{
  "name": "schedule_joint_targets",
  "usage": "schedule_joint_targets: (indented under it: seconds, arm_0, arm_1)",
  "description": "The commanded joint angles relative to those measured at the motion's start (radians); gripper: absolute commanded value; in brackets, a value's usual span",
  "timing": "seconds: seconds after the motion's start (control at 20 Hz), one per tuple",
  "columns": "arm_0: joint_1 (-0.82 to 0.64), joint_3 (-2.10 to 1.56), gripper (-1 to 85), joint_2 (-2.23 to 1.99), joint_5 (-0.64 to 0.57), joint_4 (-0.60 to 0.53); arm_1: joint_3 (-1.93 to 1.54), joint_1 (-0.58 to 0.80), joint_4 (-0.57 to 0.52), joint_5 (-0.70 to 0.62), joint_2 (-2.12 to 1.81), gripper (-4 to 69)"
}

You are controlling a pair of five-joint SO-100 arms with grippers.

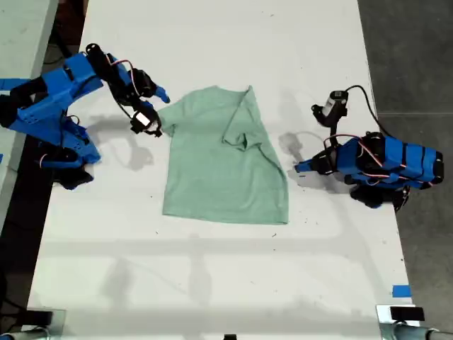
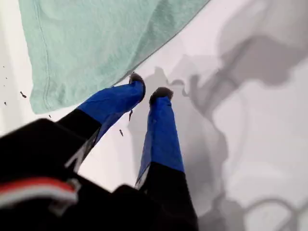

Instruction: Fold t shirt

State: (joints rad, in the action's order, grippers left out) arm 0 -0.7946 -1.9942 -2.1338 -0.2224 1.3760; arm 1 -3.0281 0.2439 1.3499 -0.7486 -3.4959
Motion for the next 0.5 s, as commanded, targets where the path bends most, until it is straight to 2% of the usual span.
schedule_joint_targets:
  seconds: [0.0,0.2,0.45]
  arm_0:
    - [-0.057,0.084,21.7,0.046,-0.032,0.017]
    - [-0.109,0.021,21.5,0.230,-0.032,-0.034]
    - [-0.067,-0.052,21.3,0.318,0.011,-0.146]
  arm_1:
    - [-0.071,-0.002,0.005,0.012,-0.005,5.9]
    - [-0.071,-0.002,0.005,0.017,-0.005,5.9]
    - [-0.071,-0.003,0.005,0.015,-0.005,5.9]
